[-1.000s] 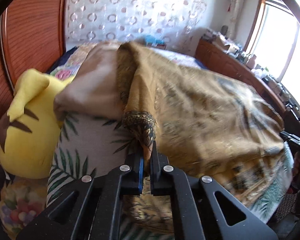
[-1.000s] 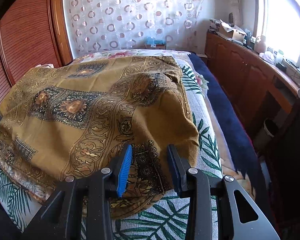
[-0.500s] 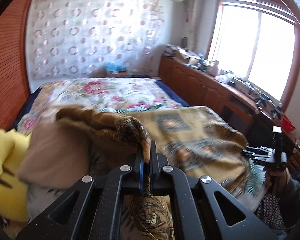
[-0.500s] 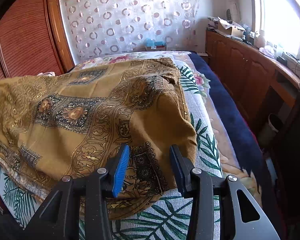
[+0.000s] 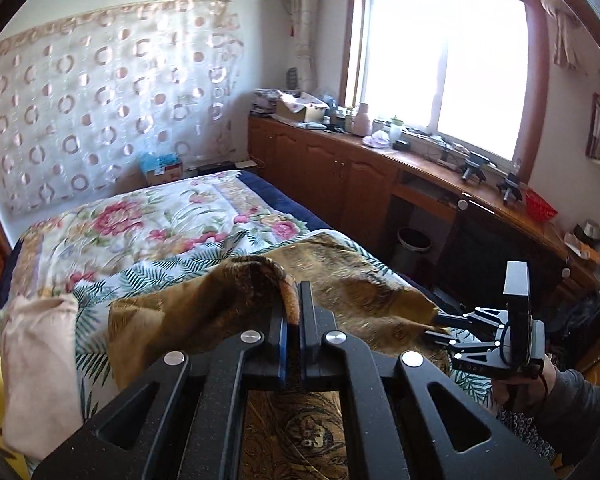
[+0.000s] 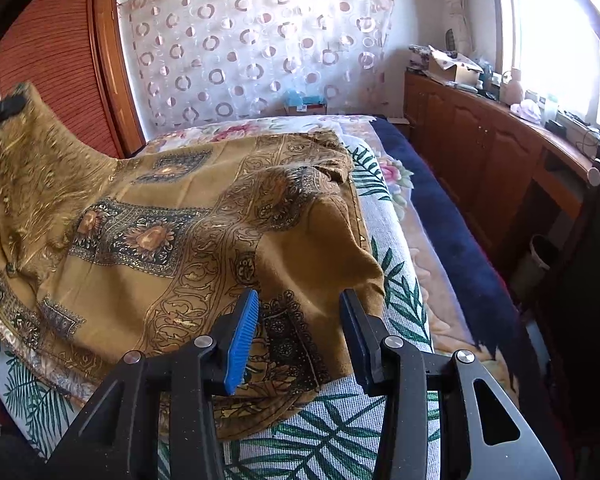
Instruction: Fold small clothes
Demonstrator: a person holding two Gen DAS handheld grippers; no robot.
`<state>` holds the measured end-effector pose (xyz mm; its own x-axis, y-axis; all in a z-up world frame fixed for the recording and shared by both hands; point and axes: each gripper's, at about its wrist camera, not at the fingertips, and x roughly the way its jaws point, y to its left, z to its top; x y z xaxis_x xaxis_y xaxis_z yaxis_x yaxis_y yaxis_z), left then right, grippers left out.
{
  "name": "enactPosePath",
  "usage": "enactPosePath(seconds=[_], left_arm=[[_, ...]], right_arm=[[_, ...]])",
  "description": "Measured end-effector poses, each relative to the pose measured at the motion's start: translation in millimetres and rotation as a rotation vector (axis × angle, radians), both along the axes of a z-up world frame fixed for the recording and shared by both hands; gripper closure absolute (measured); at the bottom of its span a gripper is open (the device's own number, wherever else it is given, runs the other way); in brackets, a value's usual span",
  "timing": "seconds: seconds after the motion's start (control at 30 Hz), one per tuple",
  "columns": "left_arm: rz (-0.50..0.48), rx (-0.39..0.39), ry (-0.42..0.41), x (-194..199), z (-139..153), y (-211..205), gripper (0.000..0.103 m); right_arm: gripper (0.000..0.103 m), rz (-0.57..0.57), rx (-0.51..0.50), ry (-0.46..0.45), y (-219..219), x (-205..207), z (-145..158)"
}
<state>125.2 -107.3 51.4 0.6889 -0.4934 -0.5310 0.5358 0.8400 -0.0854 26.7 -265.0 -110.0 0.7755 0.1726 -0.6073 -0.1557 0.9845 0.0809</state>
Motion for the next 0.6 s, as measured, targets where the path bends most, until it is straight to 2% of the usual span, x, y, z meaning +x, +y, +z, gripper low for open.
enactPosePath(seconds=[0.2,0.23,0.33,0.43,0.6], left_arm=[[-0.015,0.079,0.013,-2.7,0.1,-22.6,0.098],[-0.018,0.091,0.017,0.8,-1.2,-26.3,0.092],[-0.038,0.117,0.006,-2.9,-3.1,-27.3,0.060],[-0.028,0.127,0.003,-6.0,-5.1,-24.9,0.053],[0.025,0.094,0.020,-8.2,-12.9,0.9,0.051]], right_arm=[[0.059,-0.001,0.008,-0.004,-3.8,-2.4,-1.2],[0.059,0.001,0.011,0.000,-3.9,-1.8,-1.6],[0.059,-0.001,0.020,-0.001,-6.0,-1.3,-1.4],[0.059,-0.008,0.024,-0.002,-7.3,-1.2,-1.5],[0.059,-0.008,0.014,-0.003,-5.3,-0.7,-1.2]])
